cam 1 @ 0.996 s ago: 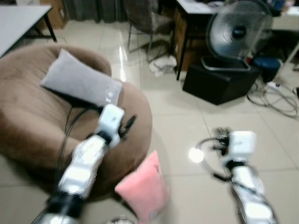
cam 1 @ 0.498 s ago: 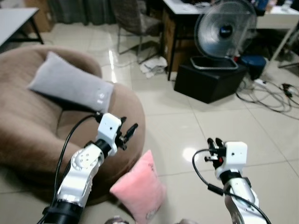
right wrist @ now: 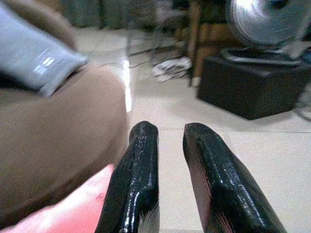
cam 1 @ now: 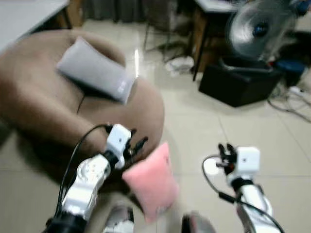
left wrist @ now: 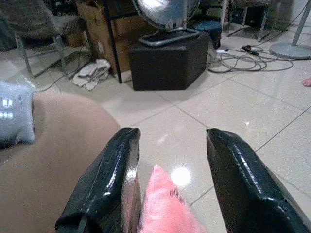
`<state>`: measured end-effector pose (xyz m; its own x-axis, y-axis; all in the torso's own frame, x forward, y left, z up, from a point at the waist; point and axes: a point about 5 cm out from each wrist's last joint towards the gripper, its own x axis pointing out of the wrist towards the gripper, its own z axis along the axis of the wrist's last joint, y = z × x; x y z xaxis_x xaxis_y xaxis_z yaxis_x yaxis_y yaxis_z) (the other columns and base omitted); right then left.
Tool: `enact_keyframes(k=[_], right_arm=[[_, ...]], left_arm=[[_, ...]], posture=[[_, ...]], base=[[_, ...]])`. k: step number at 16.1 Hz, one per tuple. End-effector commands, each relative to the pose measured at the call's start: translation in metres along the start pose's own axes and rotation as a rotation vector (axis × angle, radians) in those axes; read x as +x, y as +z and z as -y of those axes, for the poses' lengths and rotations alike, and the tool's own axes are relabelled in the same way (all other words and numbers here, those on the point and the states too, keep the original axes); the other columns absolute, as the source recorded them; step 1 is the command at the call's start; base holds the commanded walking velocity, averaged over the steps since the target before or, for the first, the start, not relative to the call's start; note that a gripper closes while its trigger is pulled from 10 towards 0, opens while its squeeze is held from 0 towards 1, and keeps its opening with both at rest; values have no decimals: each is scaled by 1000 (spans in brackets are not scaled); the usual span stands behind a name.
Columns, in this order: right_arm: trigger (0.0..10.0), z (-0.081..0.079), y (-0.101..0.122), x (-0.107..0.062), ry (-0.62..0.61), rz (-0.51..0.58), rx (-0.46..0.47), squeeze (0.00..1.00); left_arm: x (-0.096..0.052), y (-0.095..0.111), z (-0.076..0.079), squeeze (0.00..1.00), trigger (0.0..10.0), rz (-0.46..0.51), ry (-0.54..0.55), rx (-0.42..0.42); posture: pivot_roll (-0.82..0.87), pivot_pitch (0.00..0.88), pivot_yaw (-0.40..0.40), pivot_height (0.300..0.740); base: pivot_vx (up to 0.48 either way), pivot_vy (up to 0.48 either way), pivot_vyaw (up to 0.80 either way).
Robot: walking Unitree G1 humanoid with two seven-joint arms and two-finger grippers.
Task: Move the pillow to the sofa from floor
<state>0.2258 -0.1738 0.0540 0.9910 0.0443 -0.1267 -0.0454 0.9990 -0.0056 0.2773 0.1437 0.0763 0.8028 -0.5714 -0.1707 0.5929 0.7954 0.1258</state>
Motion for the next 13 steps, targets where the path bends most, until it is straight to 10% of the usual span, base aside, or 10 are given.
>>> enact_keyframes(k=[1,13], right_arm=[[10000,3,-4,-3,-8,-21,0,0],[10000,1,-10,-1,14,-56,-20,0]], left_arm=[[3,3,-1,0,10000,4,-12,23],[19,1,-6,0,10000,-8,-3,39]], posture=[[33,31,-27,605],[27,27,-28,550]], base=[[0,0,0],[48,0,0]])
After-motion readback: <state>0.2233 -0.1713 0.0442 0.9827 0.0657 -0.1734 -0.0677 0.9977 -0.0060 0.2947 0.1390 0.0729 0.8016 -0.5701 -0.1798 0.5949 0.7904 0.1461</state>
